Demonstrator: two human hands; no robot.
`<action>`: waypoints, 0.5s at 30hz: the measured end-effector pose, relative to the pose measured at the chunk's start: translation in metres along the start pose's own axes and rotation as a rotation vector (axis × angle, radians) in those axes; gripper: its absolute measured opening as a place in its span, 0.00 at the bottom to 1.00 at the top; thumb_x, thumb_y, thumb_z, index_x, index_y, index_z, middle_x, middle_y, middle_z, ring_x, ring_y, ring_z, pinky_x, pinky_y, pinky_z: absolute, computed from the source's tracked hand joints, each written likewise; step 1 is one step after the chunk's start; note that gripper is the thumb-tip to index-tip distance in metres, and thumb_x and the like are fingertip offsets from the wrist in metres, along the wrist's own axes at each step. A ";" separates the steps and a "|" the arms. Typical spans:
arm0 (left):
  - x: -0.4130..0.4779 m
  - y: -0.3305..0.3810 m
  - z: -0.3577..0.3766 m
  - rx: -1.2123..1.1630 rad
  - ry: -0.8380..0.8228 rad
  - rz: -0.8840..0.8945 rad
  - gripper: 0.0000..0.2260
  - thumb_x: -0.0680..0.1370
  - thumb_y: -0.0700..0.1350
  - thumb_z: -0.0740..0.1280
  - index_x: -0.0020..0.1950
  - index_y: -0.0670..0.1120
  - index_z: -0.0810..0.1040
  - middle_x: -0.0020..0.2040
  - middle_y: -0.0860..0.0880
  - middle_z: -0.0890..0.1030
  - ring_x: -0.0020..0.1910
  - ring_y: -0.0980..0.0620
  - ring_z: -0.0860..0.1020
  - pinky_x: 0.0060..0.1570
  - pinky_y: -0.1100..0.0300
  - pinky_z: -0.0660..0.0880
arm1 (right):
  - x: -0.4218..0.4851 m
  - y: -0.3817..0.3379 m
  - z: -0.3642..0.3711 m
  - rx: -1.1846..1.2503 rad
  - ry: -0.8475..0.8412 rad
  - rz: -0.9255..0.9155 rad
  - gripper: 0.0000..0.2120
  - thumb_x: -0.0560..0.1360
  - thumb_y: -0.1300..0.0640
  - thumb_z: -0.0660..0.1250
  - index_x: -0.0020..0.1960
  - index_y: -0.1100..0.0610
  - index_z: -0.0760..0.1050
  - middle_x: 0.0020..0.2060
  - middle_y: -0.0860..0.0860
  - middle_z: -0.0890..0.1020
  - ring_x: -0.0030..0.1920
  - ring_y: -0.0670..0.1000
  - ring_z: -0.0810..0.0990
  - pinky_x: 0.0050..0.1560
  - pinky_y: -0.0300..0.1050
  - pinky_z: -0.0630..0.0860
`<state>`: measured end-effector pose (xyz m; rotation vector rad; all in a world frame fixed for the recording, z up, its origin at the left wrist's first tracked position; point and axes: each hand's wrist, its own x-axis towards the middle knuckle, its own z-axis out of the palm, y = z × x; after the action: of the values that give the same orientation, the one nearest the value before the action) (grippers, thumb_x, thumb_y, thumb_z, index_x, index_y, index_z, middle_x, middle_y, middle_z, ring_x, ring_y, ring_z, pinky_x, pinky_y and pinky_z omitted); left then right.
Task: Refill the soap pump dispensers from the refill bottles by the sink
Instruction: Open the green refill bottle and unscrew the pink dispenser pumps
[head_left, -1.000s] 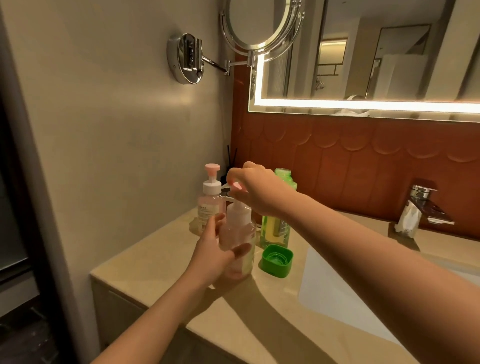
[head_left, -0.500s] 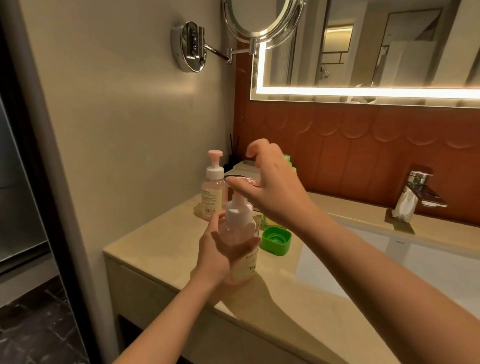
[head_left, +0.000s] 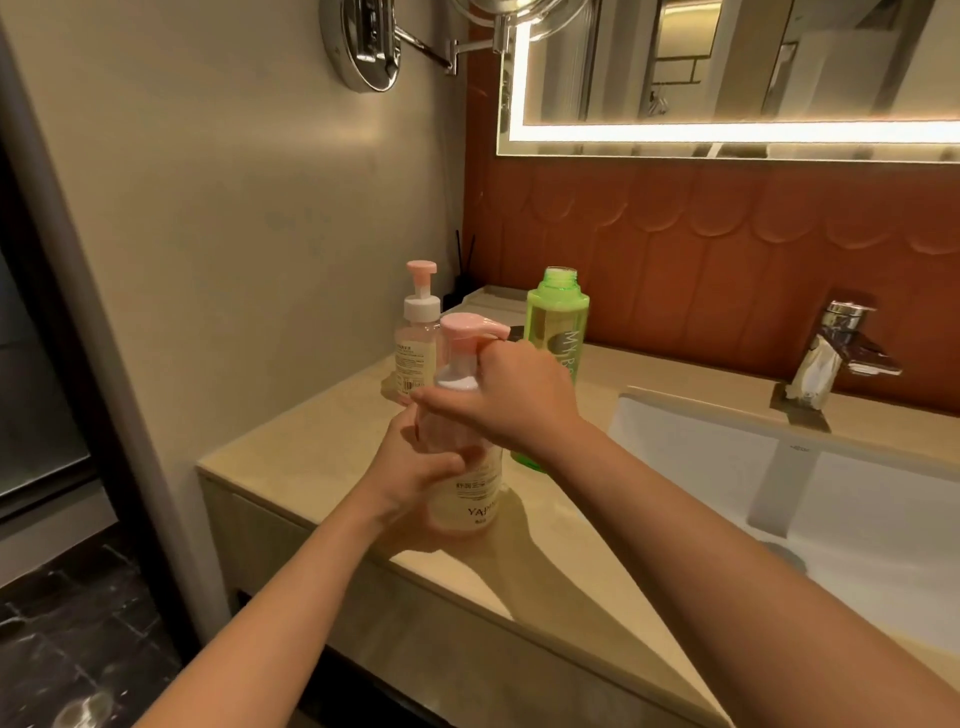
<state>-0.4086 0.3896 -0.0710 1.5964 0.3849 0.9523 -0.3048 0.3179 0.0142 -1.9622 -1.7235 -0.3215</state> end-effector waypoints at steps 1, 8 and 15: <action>0.000 0.001 -0.002 -0.010 -0.024 0.001 0.31 0.53 0.45 0.72 0.56 0.44 0.73 0.46 0.47 0.81 0.47 0.54 0.82 0.45 0.61 0.78 | 0.001 -0.001 0.001 -0.004 -0.009 -0.004 0.23 0.69 0.30 0.61 0.44 0.51 0.74 0.35 0.47 0.76 0.35 0.46 0.73 0.28 0.38 0.63; 0.000 0.001 -0.008 0.017 -0.095 -0.013 0.34 0.53 0.49 0.75 0.58 0.47 0.72 0.51 0.45 0.80 0.52 0.52 0.81 0.46 0.62 0.77 | 0.007 0.006 0.003 0.122 -0.037 -0.091 0.20 0.70 0.35 0.64 0.41 0.52 0.76 0.36 0.49 0.78 0.38 0.49 0.76 0.37 0.43 0.72; -0.001 0.003 -0.007 -0.053 -0.130 -0.052 0.41 0.47 0.59 0.81 0.56 0.48 0.72 0.45 0.54 0.84 0.47 0.56 0.82 0.42 0.65 0.77 | 0.011 0.014 0.001 0.418 -0.230 -0.152 0.17 0.71 0.45 0.69 0.52 0.56 0.77 0.47 0.51 0.81 0.46 0.49 0.79 0.47 0.45 0.77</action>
<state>-0.4152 0.3925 -0.0688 1.5833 0.3073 0.8087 -0.2895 0.3267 0.0154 -1.6168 -1.9029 0.2102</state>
